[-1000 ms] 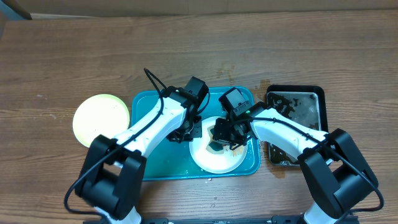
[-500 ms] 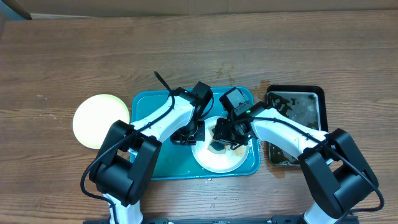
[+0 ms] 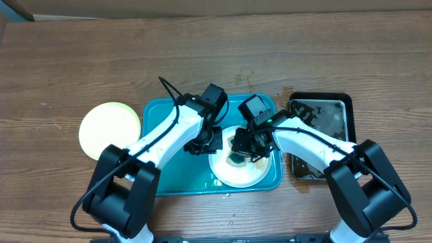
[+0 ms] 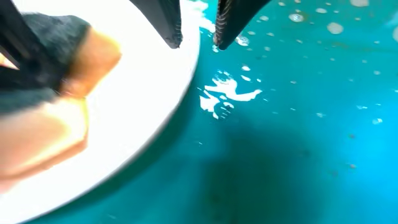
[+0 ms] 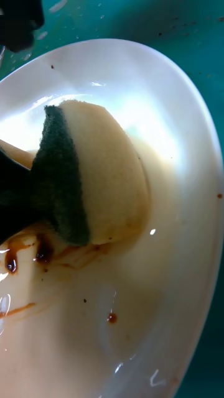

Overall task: Clean dirty plates on tray and stack at the side
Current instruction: 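Scrub the white plate with the sponge in the right gripper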

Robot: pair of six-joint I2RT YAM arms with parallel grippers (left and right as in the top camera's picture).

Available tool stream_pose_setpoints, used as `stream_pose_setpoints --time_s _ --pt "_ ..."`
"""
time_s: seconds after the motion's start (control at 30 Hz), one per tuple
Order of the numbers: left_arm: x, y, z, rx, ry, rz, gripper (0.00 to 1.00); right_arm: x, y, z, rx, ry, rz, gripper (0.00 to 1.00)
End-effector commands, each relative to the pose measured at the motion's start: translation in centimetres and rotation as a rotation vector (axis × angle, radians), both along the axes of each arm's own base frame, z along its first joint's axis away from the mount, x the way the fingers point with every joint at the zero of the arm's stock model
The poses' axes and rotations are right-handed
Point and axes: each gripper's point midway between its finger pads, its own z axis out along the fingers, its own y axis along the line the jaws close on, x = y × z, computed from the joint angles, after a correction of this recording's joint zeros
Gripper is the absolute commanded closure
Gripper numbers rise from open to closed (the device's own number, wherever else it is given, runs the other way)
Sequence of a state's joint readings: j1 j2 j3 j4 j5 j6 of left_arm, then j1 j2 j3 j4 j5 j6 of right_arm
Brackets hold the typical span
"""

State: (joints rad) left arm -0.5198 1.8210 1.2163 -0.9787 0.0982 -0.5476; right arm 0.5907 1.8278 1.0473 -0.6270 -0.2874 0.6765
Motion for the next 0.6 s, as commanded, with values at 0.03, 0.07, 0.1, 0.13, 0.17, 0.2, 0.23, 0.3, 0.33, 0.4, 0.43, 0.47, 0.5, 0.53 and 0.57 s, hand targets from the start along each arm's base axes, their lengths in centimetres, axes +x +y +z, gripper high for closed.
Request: stream_pose_setpoints --time_s 0.03,0.07,0.1,0.13,0.17,0.2,0.23,0.3,0.33,0.4,0.43,0.47,0.5,0.53,0.57 --pt "-0.3 -0.8 0.2 -0.037 0.003 -0.019 0.72 -0.3 -1.4 -1.5 -0.079 0.01 -0.016 0.96" --pt "-0.2 -0.9 0.2 -0.035 -0.003 -0.022 0.72 -0.3 -1.4 -1.5 -0.08 0.01 -0.015 0.96" --pt "-0.2 -0.9 0.2 -0.031 -0.007 -0.023 0.72 -0.3 -1.4 -1.6 -0.08 0.011 -0.015 0.96" --pt "-0.1 -0.8 0.2 -0.024 -0.012 -0.025 0.72 -0.3 -1.4 -1.6 -0.08 0.011 -0.015 0.96" --pt "0.0 -0.6 0.2 -0.011 -0.018 -0.024 0.71 -0.3 -1.4 -1.6 -0.08 0.012 -0.015 0.96" --pt "0.1 -0.4 0.2 0.002 -0.025 -0.021 0.71 -0.3 -1.4 -1.6 -0.081 0.012 -0.015 0.96" --pt "0.2 -0.3 0.1 0.011 -0.03 -0.017 0.71 -0.3 -1.4 -1.6 -0.081 0.012 -0.015 0.96" --pt "0.2 -0.2 0.1 0.014 -0.031 -0.018 0.7 -0.4 -1.4 -1.6 -0.081 0.013 -0.015 0.96" --pt "0.1 -0.2 0.1 0.014 -0.03 -0.018 0.7 -0.4 -1.4 -1.6 -0.081 0.013 -0.015 0.96" --pt "0.0 -0.1 -0.1 0.015 -0.028 -0.018 0.7 -0.4 -1.4 -1.6 -0.081 0.013 -0.015 0.96" --pt "-0.1 -0.1 -0.4 0.015 -0.028 -0.018 0.7 -0.4 -1.4 -1.6 -0.081 0.013 -0.015 0.96" --pt "-0.2 0.0 -0.7 0.014 -0.027 -0.017 0.69 -0.4 -1.4 -1.6 -0.081 0.013 -0.015 0.96" --pt "-0.4 0.0 -1.2 0.007 -0.024 -0.014 0.69 -0.4 -1.4 -1.6 -0.081 0.013 -0.015 0.96" --pt "-0.6 -0.1 -1.6 -0.001 -0.021 -0.011 0.69 -0.4 -1.4 -1.6 -0.081 0.013 -0.015 0.96" --pt "-0.9 -0.1 -2.0 -0.008 -0.017 -0.011 0.69 -0.4 -1.4 -1.6 -0.081 0.013 -0.015 0.96"
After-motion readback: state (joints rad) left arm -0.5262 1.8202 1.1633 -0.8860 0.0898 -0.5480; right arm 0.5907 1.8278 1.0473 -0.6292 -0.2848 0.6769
